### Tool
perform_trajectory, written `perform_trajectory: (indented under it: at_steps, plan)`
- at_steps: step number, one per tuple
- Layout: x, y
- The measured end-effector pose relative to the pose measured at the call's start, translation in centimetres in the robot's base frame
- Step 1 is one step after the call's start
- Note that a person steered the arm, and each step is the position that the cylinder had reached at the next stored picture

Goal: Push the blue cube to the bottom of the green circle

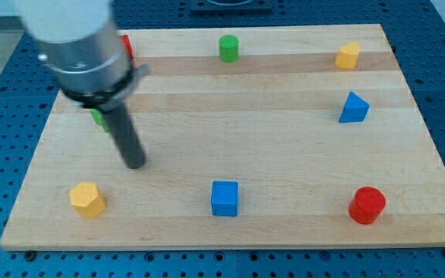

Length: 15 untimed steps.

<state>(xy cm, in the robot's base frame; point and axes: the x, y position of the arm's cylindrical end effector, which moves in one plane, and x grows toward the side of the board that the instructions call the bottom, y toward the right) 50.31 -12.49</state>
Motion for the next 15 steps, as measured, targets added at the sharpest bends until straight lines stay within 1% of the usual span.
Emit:
perform_trajectory:
  at_steps: [1, 2, 3, 4, 6, 7, 8, 9, 13, 14, 15]
  plan:
    - [1.5, 1.5]
    - [7.6, 3.0]
    - [7.9, 3.1]
    - [11.5, 4.0]
    - [11.1, 8.5]
    - [9.1, 11.7]
    - [9.0, 11.7]
    - [6.5, 11.7]
    - [-14.7, 11.7]
    - [-17.3, 11.7]
    - [-17.2, 12.5]
